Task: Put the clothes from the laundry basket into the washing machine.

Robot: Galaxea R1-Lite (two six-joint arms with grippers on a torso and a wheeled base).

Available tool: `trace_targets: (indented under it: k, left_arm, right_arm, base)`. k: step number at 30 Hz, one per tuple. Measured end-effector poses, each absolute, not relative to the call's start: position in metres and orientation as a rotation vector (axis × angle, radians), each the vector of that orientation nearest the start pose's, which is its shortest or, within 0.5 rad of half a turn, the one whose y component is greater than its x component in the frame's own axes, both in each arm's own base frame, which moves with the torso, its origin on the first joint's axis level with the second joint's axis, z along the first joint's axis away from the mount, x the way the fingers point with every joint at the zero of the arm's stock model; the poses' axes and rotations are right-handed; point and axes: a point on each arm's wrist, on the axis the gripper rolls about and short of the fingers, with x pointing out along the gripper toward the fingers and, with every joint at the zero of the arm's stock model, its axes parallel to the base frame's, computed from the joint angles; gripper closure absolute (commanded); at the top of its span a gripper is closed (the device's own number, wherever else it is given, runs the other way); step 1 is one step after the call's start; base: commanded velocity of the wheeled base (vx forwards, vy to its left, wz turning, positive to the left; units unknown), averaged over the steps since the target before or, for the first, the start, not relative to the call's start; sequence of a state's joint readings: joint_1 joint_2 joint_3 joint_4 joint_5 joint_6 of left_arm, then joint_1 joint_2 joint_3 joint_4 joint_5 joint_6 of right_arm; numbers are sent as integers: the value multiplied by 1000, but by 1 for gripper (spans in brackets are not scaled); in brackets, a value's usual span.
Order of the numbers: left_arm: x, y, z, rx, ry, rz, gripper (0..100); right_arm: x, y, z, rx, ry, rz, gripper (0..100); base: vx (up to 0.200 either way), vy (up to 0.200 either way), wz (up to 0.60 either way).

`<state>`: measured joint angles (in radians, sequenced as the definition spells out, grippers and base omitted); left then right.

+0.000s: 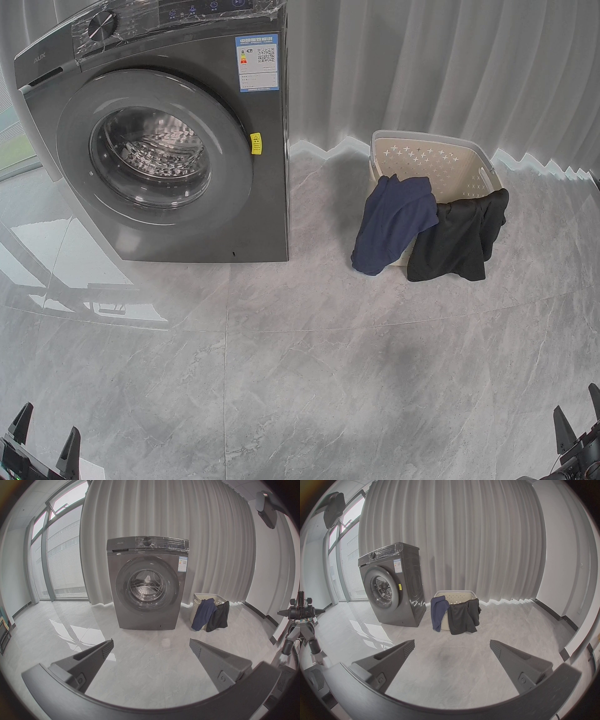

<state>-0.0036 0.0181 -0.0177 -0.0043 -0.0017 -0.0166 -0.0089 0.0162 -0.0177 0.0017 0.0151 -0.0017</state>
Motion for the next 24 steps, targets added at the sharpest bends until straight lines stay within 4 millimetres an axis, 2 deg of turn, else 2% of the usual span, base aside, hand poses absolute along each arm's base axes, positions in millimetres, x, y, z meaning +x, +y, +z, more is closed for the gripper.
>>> trace_targets:
  k: [3, 18, 24]
  left_arm:
    - [-23, 0, 81, -16, -4, -4, 0]
    - [-23, 0, 81, -16, -4, -6, 0]
    - [-23, 0, 81, -18, -4, -5, 0]
  right_arm:
    - [-23, 1, 81, -2, 0, 6, 0]
    - [-23, 1, 81, -1, 0, 6, 0]
    - [-23, 1, 81, -2, 0, 6, 0]
  base:
    - [0, -200, 0]
    - [0, 0, 0]
    - [200, 0, 0]
